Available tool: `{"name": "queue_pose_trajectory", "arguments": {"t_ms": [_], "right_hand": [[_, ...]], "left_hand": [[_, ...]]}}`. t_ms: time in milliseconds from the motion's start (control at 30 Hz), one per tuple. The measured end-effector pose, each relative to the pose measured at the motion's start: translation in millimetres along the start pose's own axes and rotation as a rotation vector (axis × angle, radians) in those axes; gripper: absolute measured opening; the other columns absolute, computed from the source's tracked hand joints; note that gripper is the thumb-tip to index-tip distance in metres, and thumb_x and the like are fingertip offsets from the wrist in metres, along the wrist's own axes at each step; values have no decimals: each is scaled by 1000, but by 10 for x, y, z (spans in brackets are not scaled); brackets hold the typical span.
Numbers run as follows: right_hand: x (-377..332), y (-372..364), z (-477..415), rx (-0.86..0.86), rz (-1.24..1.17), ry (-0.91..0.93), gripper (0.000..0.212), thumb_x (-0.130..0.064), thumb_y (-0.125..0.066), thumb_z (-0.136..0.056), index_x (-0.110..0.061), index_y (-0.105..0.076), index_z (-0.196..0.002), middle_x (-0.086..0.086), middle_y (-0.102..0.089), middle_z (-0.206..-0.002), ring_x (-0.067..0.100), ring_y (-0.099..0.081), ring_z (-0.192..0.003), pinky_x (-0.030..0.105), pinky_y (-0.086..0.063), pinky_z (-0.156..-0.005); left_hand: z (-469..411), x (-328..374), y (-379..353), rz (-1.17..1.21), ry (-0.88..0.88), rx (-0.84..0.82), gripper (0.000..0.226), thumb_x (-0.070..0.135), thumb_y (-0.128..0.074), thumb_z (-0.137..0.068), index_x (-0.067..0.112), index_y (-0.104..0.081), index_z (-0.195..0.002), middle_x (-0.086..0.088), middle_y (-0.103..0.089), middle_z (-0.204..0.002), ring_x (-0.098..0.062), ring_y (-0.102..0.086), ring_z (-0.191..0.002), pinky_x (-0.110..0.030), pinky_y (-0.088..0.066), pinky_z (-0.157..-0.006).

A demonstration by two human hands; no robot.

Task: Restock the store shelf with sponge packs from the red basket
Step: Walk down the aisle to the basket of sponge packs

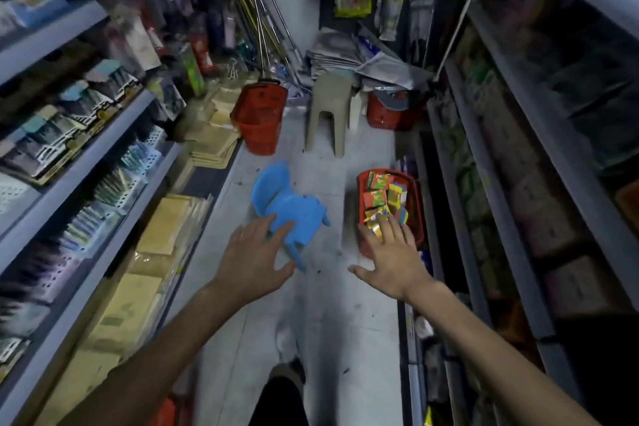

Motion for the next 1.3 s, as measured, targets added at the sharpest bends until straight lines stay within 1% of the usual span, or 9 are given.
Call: {"name": "queue_pose_trajectory", "arguments": {"t_ms": [167, 267, 400, 567, 700, 800, 1000, 1200, 1300], "right_hand": [[137, 172, -1341, -36, 39, -20, 97, -68, -55, -90, -27, -9, -164, 18, 4, -171, 37, 10, -158, 54, 2, -126], [187, 320, -2003, -64, 53, -71, 96, -63, -58, -90, -25, -11, -164, 18, 1, -171, 38, 6, -158, 54, 0, -127], [290, 597, -2662, -55, 59, -120, 91, -56, -61, -91, -27, -13, -163, 17, -3, -171, 37, -1, -158, 51, -3, -127], [355, 801, -3236, -64, 37, -169, 91, -56, -64, -90, -25, -18, -162, 18, -7, -169, 37, -2, -158, 53, -5, -126], [361, 896, -3650, -53, 46, -144, 88, -57, -60, -92, -24, -18, -162, 19, -6, -170, 37, -2, -158, 51, -3, -126], [395, 985, -3936, -62, 32, -136, 87, -56, -59, -93, -26, -16, -162, 17, -4, -170, 37, 0, -158, 51, -3, -126], [535, 1092, -4406, -49, -22, -141, 87, -59, -56, -95, -26, -14, -163, 16, -4, -170, 36, 0, -158, 52, -4, -126], [1042, 1044, -4654, -60, -99, -238, 84, -60, -56, -93, -26, -20, -162, 17, -10, -169, 35, -6, -158, 49, -7, -126], [1424, 998, -4727, -67, -133, -320, 87, -66, -48, -86, -25, -29, -160, 18, -17, -167, 37, -12, -157, 48, -9, -125]], "left_hand": [[-1241, -618, -62, -12, -39, -16, 78, 64, -50, -82, 19, -59, -144, -23, -58, -141, -42, -61, -123, -58, -51, -94], [-1924, -981, -61, 9, -52, -56, 81, 64, -50, -80, 19, -55, -147, -25, -56, -143, -44, -59, -126, -62, -52, -95], [-2637, -1347, 131, 36, -62, -38, 78, 62, -52, -78, 24, -46, -145, -27, -57, -140, -47, -60, -123, -61, -53, -91], [-3329, -1593, 343, 27, -82, -4, 81, 64, -48, -81, 24, -42, -151, -23, -50, -149, -46, -51, -134, -65, -48, -100], [-3707, -1676, 444, 38, -86, 16, 81, 63, -47, -80, 23, -49, -150, -22, -50, -150, -45, -50, -134, -65, -46, -101], [-3924, -1714, 526, 27, -70, 44, 83, 63, -46, -79, 24, -47, -152, -20, -49, -152, -43, -48, -136, -62, -45, -104], [-4440, -1725, 521, -7, -115, 6, 85, 65, -45, -79, 22, -48, -152, -22, -51, -148, -43, -51, -133, -59, -47, -101], [-5196, -1336, 456, -51, -235, -87, 84, 65, -44, -80, 22, -51, -151, -21, -54, -146, -43, -54, -131, -57, -49, -100], [-5658, -992, 405, -88, -337, -127, 83, 64, -43, -79, 24, -50, -151, -19, -54, -147, -41, -53, -133, -58, -48, -102]]}}
Point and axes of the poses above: each hand's wrist, its own z-axis away from the middle knuckle, its own y-axis out of the back of the hand, x = y × z, the point moved 2 cm from there along -z, towards the middle knuckle
